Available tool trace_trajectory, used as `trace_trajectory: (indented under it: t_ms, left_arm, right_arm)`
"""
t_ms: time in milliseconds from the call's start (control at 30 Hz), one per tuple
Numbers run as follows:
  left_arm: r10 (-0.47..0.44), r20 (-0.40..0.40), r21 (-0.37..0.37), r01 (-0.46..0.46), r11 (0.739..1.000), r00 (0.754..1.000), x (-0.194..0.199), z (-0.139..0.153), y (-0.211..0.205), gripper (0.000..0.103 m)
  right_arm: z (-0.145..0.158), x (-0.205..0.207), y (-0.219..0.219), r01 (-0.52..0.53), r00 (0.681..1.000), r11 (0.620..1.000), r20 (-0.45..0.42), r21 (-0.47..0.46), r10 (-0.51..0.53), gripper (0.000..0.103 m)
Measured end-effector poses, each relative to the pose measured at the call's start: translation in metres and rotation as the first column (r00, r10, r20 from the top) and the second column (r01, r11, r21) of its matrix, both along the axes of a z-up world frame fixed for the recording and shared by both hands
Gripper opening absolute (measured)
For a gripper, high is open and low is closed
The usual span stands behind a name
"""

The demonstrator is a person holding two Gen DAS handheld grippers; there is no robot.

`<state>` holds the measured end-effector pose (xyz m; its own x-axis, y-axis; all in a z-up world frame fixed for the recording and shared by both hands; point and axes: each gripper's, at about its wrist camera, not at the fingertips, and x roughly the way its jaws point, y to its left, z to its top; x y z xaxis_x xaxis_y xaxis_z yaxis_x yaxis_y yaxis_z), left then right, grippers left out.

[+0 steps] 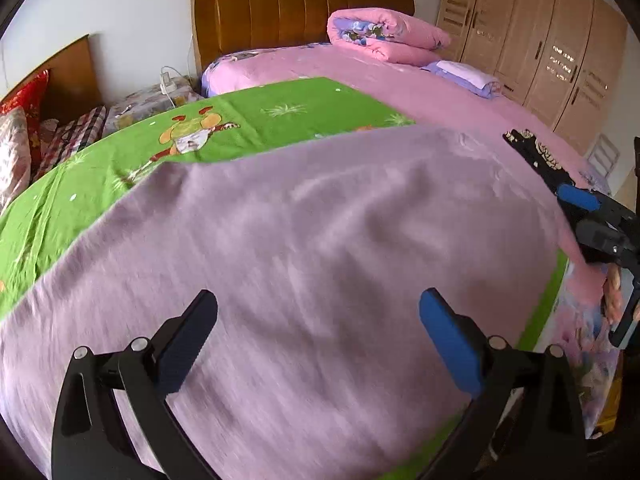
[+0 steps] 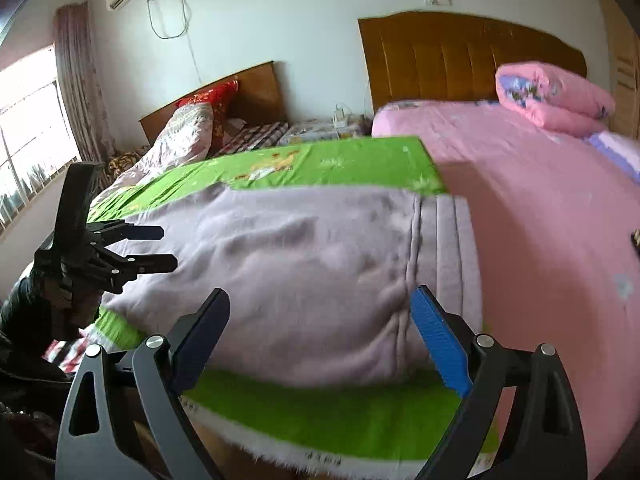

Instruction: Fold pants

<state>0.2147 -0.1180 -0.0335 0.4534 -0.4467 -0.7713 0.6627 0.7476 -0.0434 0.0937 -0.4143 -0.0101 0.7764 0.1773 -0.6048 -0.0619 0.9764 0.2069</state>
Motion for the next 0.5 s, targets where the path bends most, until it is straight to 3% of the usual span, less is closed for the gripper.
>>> trace_trajectory:
  t_ms: [100,133,200,300,400,500]
  left_arm:
    - [0.046,-0.021,0.086,-0.044,0.995,0.999,-0.004,-0.027,-0.002,0.102]
    - [0.064,-0.029,0.055,-0.062,0.997,0.998,-0.012,-0.028,0.005,0.102]
    - [0.101,-0.033,0.019,-0.100,0.995,0.994,-0.021,-0.016,0.019,0.101]
    - [0.123,0.050,-0.091,-0.118,0.989,0.991,-0.042,0.014,0.054,0.101]
    - [0.201,0.121,-0.121,-0.186,0.975,0.972,-0.062,0.026,0.100,0.101]
    - [0.336,0.099,-0.124,-0.323,0.938,0.937,-0.071,0.015,0.159,0.101]
  right_arm:
    - [-0.024,0.006,0.003,-0.004,0.998,1.000,-0.070,0.023,0.005,0.089]
    - [-0.034,0.010,0.000,0.015,0.995,1.000,-0.104,0.023,-0.013,0.089]
    - [-0.024,0.001,0.006,0.041,0.995,0.999,-0.090,-0.001,-0.041,0.089]
    - [-0.007,-0.013,0.022,0.053,0.997,0.997,-0.050,-0.064,-0.056,0.089]
    - [0.010,-0.014,0.054,-0.006,1.000,0.994,0.006,-0.112,0.006,0.090]
    - [0.014,0.001,0.096,-0.107,0.994,0.987,0.018,-0.124,0.110,0.091]
